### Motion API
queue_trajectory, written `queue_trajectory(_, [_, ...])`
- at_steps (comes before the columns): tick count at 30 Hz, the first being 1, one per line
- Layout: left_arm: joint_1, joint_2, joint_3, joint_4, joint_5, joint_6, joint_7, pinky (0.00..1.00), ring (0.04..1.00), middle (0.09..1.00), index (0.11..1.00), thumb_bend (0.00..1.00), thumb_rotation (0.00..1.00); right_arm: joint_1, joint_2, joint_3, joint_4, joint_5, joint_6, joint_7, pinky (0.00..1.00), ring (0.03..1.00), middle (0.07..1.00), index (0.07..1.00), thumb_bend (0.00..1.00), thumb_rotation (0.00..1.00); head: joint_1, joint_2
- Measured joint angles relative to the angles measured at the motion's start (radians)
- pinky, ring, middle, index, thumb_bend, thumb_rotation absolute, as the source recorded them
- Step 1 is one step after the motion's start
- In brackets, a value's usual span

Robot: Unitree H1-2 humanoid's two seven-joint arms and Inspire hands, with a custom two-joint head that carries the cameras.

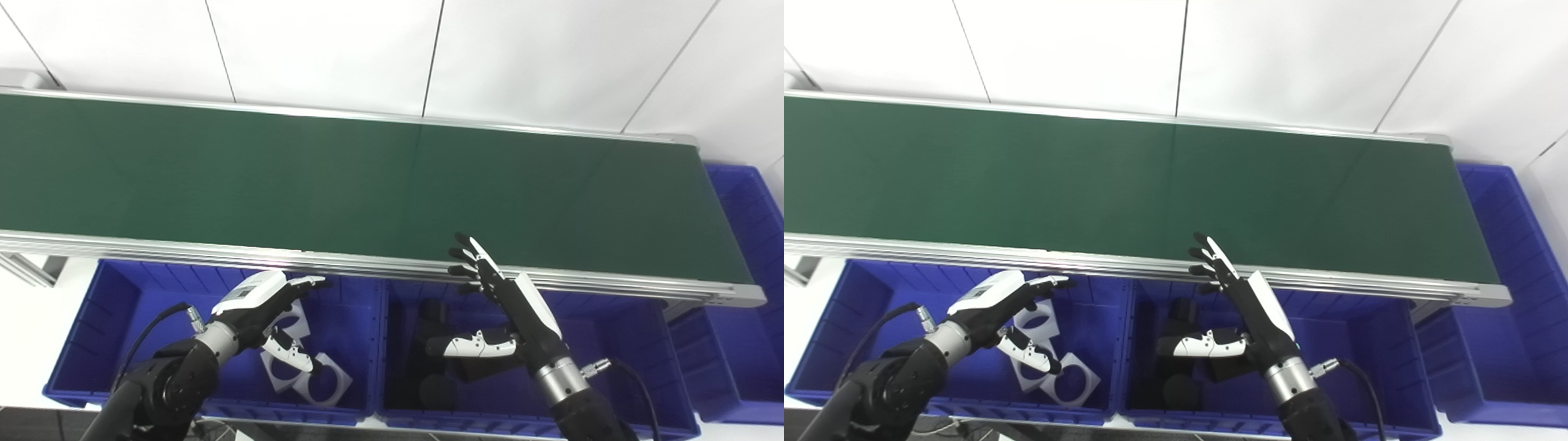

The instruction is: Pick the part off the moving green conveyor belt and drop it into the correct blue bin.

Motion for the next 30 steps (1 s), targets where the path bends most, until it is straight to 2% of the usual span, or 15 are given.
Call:
queue_trajectory(2, [0.001,-0.008,0.031,0.0,-0.057,-0.005,0.003,0.71,0.865,0.922,0.903,0.9,0.26,0.0,-0.003,0.003,-0.006,0.0,0.011,0.007,0.74,0.862,0.928,0.983,0.92,0.32,-0.006,-0.005])
queue_trajectory(5, [0.01,-0.042,0.106,0.005,-0.232,-0.016,0.003,0.73,0.875,0.929,0.901,0.9,0.26,-0.001,-0.007,0.004,-0.006,0.003,0.025,0.015,0.74,0.867,0.931,0.983,0.92,0.32,-0.012,-0.006])
queue_trajectory(8, [0.017,-0.062,0.131,0.021,-0.355,-0.052,0.002,0.75,0.864,0.914,0.894,0.9,0.25,-0.002,-0.01,0.006,-0.007,0.004,0.036,0.022,0.74,0.865,0.93,0.985,0.92,0.31,-0.014,-0.006])
queue_trajectory(11, [0.031,-0.068,0.144,0.024,-0.419,-0.082,0.006,0.77,0.847,0.888,0.882,0.9,0.22,-0.001,-0.015,0.01,-0.009,0.001,0.048,0.032,0.74,0.857,0.923,0.982,0.93,0.31,-0.02,-0.018])
queue_trajectory(18, [0.057,-0.11,0.216,0.062,-0.557,-0.178,0.06,0.74,0.827,0.867,0.874,0.89,0.23,-0.001,-0.021,0.012,-0.014,0.003,0.061,0.04,0.74,0.861,0.926,0.989,0.92,0.3,-0.02,-0.021])
queue_trajectory(21, [0.064,-0.118,0.222,0.066,-0.583,-0.205,0.069,0.71,0.819,0.87,0.892,0.88,0.26,0.0,-0.021,0.013,-0.014,0.003,0.063,0.041,0.75,0.858,0.923,0.992,0.91,0.31,-0.018,-0.021])
queue_trajectory(27, [0.069,-0.117,0.223,0.066,-0.581,-0.204,0.079,0.74,0.848,0.895,0.921,0.88,0.26,0.001,-0.02,0.013,-0.015,0.001,0.063,0.04,0.75,0.861,0.923,0.997,0.91,0.33,-0.02,-0.026])
queue_trajectory(30, [0.07,-0.114,0.222,0.065,-0.565,-0.203,0.086,0.79,0.869,0.913,0.933,0.88,0.28,0.001,-0.019,0.012,-0.015,0.002,0.063,0.04,0.75,0.862,0.924,1.0,0.9,0.32,-0.021,-0.029])
